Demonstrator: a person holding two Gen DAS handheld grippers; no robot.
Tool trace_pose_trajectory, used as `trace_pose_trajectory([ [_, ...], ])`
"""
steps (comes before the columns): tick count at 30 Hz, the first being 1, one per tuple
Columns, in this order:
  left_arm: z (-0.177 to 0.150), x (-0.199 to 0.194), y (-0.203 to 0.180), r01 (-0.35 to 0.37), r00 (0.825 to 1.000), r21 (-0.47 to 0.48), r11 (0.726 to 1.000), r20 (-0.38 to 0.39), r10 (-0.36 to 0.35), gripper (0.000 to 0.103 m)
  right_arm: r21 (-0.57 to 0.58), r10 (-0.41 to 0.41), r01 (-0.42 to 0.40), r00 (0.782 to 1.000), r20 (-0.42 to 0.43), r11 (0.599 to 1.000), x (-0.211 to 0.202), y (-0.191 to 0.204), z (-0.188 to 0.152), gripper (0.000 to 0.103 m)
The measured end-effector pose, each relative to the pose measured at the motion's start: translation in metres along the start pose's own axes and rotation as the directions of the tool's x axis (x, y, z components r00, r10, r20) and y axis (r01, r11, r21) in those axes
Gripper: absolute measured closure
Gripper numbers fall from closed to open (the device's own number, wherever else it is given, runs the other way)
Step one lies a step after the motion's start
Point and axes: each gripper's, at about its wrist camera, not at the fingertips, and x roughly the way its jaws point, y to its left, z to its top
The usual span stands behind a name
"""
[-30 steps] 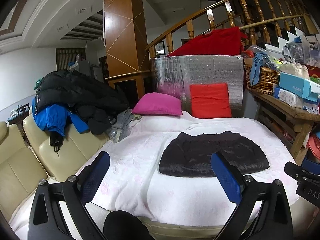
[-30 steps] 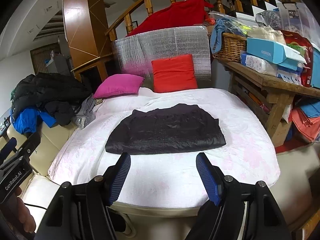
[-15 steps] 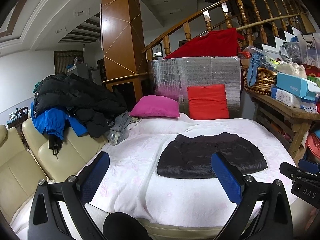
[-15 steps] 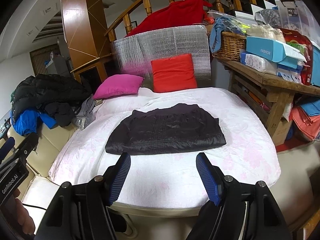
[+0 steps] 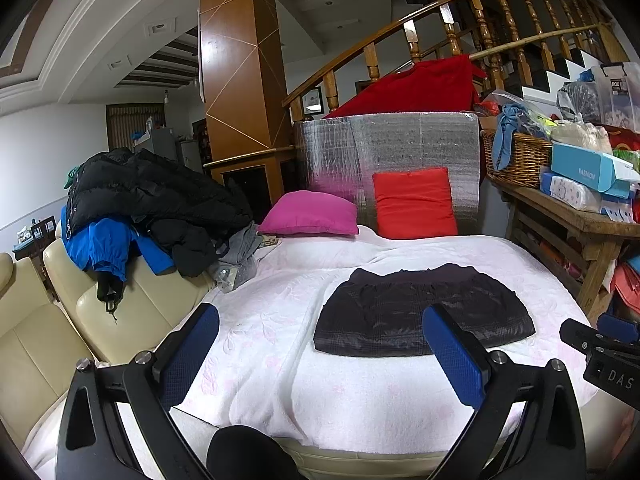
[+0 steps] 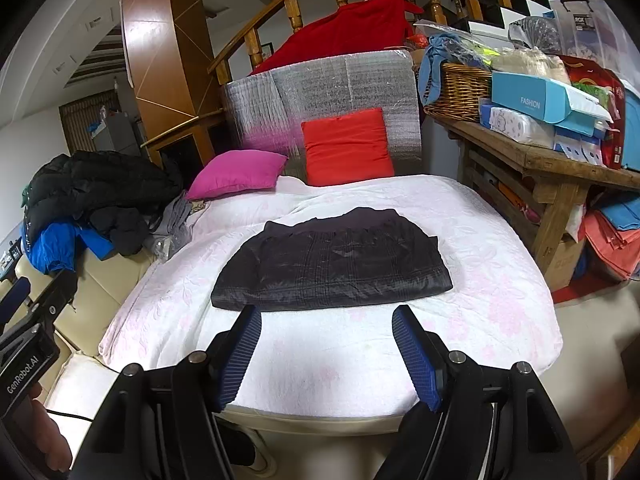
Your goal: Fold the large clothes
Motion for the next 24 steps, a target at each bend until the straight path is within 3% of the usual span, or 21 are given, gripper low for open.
trace_pose_trajectory([
  [24, -0.0046, 0.0010, 0.0086, -0.004, 1.000, -0.014, 1.000, -0.006, 0.004, 0.002, 0.010, 0.009, -0.010, 1.000, 0.013, 1.000, -0.0026, 0.0003, -0.0010, 0.031],
])
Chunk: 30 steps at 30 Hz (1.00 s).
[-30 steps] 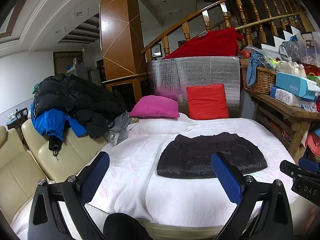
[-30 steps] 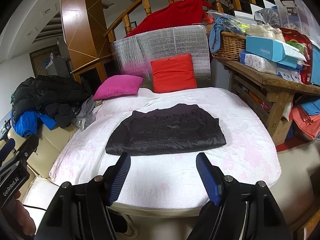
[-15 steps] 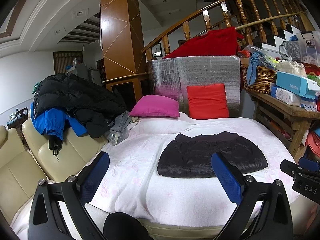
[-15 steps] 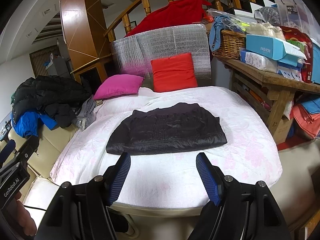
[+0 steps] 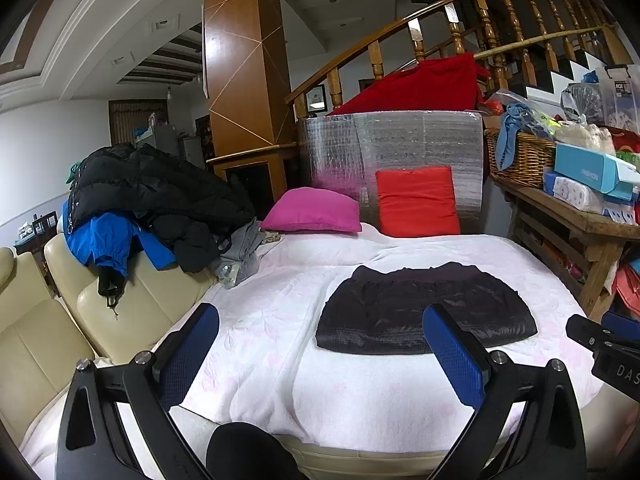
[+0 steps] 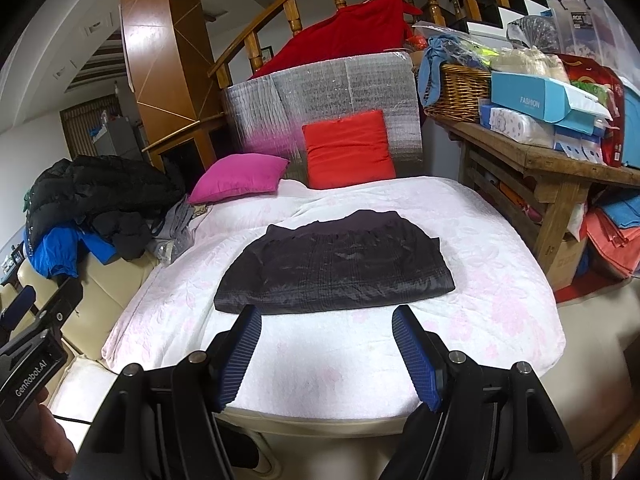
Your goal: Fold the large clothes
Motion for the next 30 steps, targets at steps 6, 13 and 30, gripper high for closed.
trace_pose_trajectory([
  [6, -0.001, -0.003, 0.002, -0.002, 1.000, -0.002, 1.000, 0.012, 0.002, 0.002, -0.008, -0.001, 0.001, 1.000, 0.012, 1.000, -0.004, 0.002, 0.001, 0.031],
  [13, -0.001, -0.003, 0.003, -0.001, 1.000, -0.005, 1.000, 0.014, 0.001, 0.002, -0.010, 0.004, -0.004, 1.000, 0.015, 1.000, -0.004, 0.002, 0.001, 0.031],
  [30, 0.002, -0.010, 0.008, 0.002, 1.000, -0.012, 1.000, 0.022, -0.002, 0.002, -0.035, -0.015, 0.016, 1.000, 0.028, 0.999, -0.001, 0.017, 0.001, 0.031],
])
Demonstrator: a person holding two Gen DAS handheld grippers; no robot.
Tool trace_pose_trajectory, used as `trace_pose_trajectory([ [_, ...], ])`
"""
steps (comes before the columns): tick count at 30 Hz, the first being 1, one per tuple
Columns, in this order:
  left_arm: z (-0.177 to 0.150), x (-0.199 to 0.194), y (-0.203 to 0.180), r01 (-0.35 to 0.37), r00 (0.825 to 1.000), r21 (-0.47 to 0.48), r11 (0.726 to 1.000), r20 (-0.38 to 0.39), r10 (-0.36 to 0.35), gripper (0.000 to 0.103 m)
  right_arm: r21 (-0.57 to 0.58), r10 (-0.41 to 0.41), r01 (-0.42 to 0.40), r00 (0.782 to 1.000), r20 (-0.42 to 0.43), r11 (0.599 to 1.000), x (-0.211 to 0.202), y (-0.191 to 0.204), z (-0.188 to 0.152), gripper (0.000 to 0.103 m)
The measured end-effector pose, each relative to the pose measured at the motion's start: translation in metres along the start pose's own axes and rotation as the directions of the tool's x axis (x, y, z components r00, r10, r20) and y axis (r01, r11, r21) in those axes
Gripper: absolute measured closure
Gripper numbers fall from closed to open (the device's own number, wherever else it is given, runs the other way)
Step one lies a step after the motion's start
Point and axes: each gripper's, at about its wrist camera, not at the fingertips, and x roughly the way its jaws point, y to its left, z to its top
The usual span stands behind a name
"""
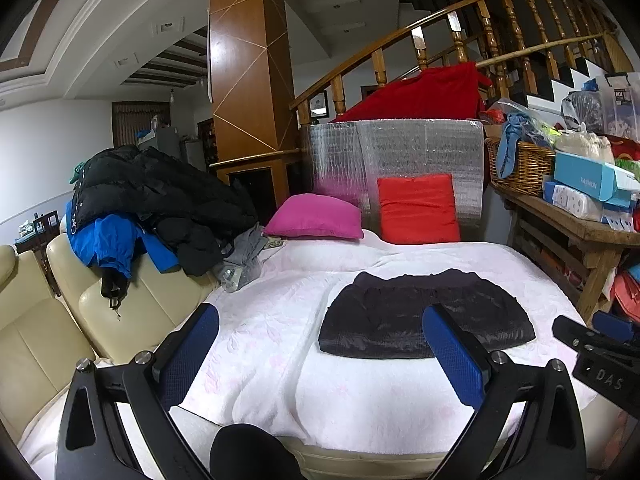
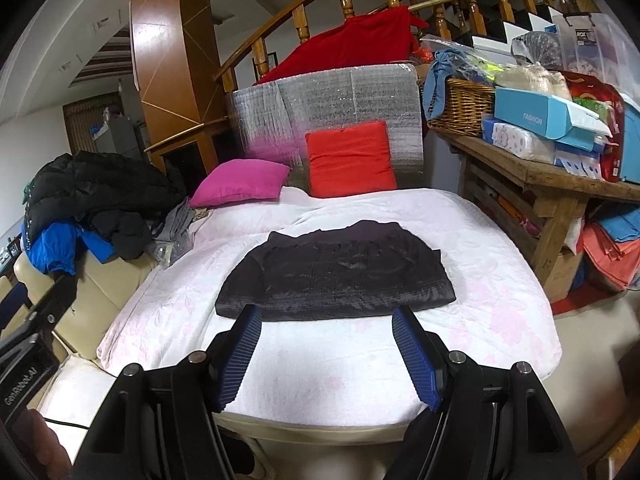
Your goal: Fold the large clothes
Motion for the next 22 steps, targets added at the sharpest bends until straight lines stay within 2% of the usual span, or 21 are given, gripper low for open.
trace_pose_trajectory([
  [16, 0.002, 0.005, 0.010, 0.021, 1.000, -0.012, 1.000, -0.006, -0.021, 0.002, -0.033, -0.006, 0.006, 1.000, -0.006, 0.999, 0.016, 0.021, 0.004, 0.031],
  [22, 0.003, 0.016, 0.008, 0.050, 0.999, -0.015, 0.999, -0.006, -0.050, 0.002, -0.045, -0.021, 0.020, 1.000, -0.017, 0.999, 0.027, 0.020, 0.007, 0.031],
])
